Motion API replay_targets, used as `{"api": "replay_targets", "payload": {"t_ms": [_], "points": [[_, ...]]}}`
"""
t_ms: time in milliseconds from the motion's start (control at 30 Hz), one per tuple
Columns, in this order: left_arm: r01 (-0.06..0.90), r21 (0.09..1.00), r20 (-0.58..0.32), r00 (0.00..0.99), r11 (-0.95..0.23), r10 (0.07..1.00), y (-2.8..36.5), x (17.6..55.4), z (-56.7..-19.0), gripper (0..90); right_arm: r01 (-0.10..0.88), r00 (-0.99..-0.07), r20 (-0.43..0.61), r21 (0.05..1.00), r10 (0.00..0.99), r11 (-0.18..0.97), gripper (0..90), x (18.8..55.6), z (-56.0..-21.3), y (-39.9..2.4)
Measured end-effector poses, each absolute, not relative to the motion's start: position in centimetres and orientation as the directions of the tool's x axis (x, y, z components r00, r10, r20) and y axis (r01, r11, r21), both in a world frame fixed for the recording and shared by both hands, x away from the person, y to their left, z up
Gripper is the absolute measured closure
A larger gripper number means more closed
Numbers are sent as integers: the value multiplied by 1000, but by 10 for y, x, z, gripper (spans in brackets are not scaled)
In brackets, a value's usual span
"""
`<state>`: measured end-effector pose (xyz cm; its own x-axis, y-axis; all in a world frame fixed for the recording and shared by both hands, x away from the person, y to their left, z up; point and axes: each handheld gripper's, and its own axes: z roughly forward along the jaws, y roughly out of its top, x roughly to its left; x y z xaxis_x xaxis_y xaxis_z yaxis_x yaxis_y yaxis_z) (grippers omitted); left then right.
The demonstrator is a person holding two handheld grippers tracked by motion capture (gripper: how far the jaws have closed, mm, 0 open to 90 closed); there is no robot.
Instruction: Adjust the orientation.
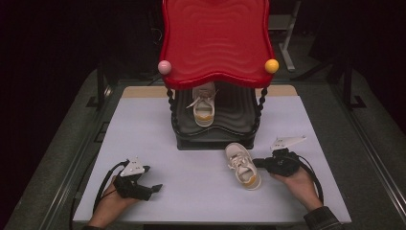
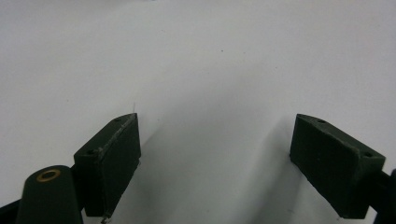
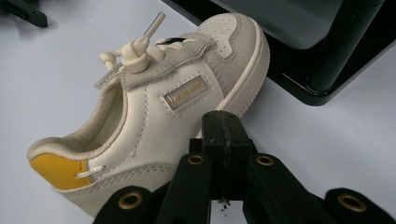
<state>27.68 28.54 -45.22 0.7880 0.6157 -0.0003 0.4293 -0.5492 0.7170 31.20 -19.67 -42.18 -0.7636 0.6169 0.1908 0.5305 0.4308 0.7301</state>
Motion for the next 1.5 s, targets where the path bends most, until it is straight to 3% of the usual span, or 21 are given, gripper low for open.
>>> {"api": "replay_targets", "payload": {"t_ms": [933, 1267, 1500], "points": [[429, 718, -1, 788, -548, 616, 285, 277, -452, 155, 548, -785, 193, 659, 589, 515, 889, 304, -433, -189], [429, 718, -1, 788, -548, 615, 285, 277, -452, 154, 508, -818, 234, 723, 525, 469, 726, 302, -410, -206], [429, 718, -1, 788, -548, 615, 285, 277, -452, 154, 411, -900, 258, 771, 351, 487, 644, 291, -395, -199]]}}
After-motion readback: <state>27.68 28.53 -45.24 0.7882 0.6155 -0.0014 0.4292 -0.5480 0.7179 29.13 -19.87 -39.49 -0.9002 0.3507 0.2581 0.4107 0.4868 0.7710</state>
